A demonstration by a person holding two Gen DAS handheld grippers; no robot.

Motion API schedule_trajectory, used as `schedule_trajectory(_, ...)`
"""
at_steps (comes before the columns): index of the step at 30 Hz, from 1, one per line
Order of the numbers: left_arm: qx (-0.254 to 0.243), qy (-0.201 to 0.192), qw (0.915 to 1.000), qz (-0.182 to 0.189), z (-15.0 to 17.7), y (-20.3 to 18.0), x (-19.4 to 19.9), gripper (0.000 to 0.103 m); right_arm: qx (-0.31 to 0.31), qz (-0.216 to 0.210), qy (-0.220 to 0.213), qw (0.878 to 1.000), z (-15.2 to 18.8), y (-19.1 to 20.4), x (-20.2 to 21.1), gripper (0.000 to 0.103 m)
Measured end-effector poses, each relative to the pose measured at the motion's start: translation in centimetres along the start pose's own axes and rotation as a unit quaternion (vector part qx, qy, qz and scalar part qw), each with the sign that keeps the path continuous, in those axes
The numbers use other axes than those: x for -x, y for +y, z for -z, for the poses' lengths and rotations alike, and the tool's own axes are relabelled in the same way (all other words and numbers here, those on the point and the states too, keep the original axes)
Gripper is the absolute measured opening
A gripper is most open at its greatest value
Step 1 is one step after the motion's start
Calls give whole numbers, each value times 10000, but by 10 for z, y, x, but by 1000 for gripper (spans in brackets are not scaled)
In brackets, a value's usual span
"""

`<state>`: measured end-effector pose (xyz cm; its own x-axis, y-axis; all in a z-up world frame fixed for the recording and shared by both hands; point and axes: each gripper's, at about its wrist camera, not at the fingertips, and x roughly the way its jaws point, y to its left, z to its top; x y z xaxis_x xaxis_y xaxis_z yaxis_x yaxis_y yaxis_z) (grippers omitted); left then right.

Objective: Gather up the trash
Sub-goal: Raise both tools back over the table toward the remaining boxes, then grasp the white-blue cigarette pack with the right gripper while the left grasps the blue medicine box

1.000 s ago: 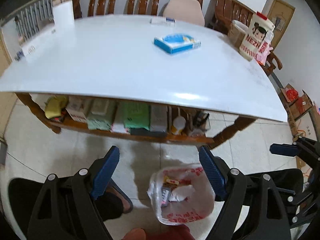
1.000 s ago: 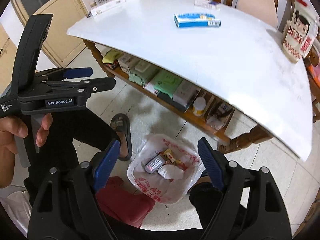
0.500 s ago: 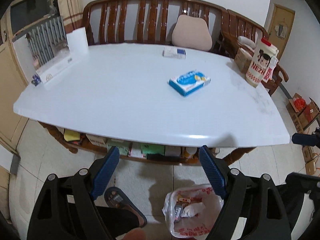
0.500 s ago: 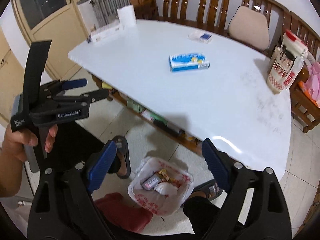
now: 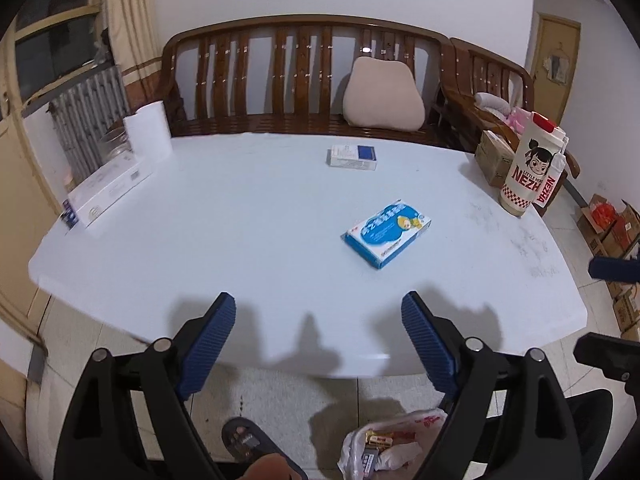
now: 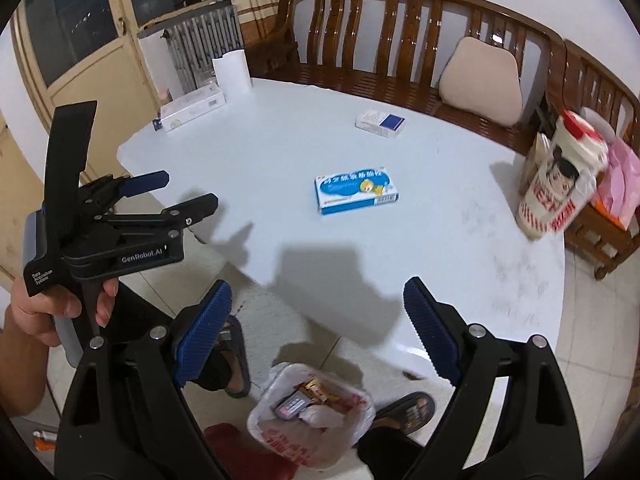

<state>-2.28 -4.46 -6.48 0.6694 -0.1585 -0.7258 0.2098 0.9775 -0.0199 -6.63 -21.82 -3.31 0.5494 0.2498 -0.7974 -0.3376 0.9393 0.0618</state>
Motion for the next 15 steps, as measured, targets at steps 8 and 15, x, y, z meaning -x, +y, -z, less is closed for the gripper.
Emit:
schedule_trajectory(8, -281, 140, 9994, 133, -24, -13, -44, 91, 398, 41, 214, 9990, -52, -31, -42, 85)
schedule_trajectory(15, -316, 299, 9985, 329, -45, -21, -96, 93, 946, -15, 398, 9947, -109, -62, -99, 85)
